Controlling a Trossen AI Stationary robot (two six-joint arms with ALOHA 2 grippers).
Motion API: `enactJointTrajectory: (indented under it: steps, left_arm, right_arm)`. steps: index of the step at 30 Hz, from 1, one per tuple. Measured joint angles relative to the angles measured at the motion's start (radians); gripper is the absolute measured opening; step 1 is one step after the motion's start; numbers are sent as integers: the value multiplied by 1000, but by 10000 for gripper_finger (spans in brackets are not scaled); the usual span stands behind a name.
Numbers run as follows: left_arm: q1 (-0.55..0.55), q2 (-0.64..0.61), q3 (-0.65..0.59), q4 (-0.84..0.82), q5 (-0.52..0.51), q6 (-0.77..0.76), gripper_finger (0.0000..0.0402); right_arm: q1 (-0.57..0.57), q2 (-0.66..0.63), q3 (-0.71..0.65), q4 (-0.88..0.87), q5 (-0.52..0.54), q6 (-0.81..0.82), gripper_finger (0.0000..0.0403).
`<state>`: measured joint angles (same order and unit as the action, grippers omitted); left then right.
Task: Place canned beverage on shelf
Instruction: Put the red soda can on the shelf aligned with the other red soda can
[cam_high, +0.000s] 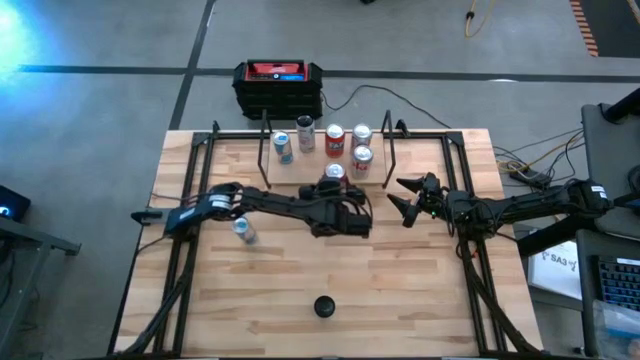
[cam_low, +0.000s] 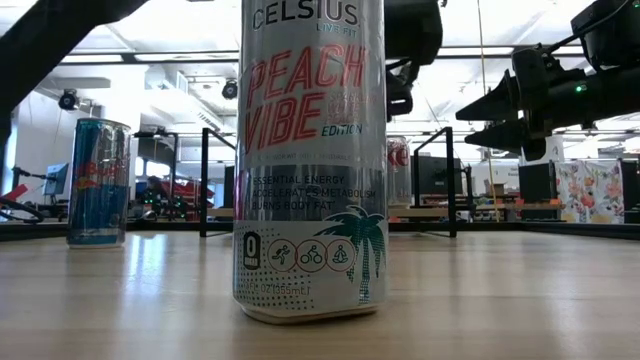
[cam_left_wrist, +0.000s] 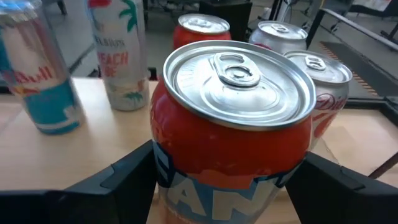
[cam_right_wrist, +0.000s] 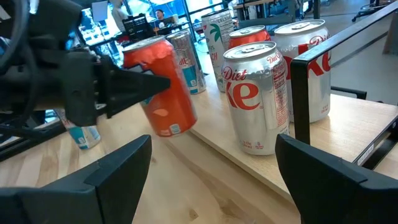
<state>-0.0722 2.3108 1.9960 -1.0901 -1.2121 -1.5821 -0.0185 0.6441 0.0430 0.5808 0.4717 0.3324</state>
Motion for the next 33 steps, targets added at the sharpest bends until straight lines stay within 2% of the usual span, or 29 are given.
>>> enactJointTrajectory:
  steps: [20,33]
  left_arm:
    - [75,0,-27,136,28,85,283]
    - [107,0,-27,144,52,108,284]
  right_arm:
    - [0,0,0,0,0,0,327]
    - [0,0,0,0,0,0,327]
